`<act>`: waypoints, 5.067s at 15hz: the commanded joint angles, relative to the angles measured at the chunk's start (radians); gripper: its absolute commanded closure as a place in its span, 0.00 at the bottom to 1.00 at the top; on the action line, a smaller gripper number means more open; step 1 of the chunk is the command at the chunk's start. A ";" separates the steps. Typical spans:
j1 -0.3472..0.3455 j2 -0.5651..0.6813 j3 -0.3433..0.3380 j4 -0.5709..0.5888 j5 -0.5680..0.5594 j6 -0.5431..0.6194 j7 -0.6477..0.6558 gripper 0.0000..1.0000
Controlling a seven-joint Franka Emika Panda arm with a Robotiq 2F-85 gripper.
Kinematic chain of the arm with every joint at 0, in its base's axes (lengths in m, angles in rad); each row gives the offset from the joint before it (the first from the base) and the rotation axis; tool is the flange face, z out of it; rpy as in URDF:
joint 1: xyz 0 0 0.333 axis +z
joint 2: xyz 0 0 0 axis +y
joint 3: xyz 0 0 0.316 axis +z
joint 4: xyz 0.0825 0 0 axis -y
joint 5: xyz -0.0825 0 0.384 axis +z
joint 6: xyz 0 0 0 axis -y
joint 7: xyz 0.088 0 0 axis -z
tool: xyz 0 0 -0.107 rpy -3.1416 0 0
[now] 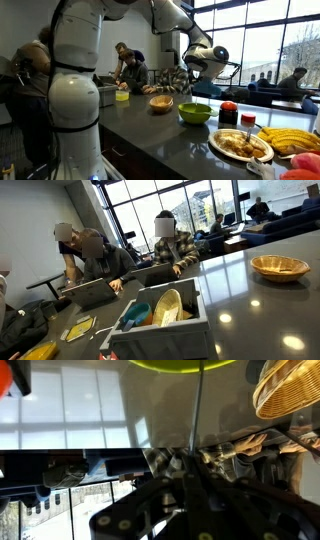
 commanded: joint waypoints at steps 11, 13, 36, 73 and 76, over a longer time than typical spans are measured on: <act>0.005 -0.005 -0.015 0.041 0.082 0.027 -0.053 0.99; 0.002 0.003 -0.018 0.057 0.092 0.029 -0.056 0.99; 0.103 0.051 -0.010 0.047 0.119 0.466 -0.045 0.99; 0.054 0.033 -0.012 -0.018 -0.042 0.254 0.154 0.99; 0.040 0.034 -0.025 0.021 -0.042 0.259 0.135 0.99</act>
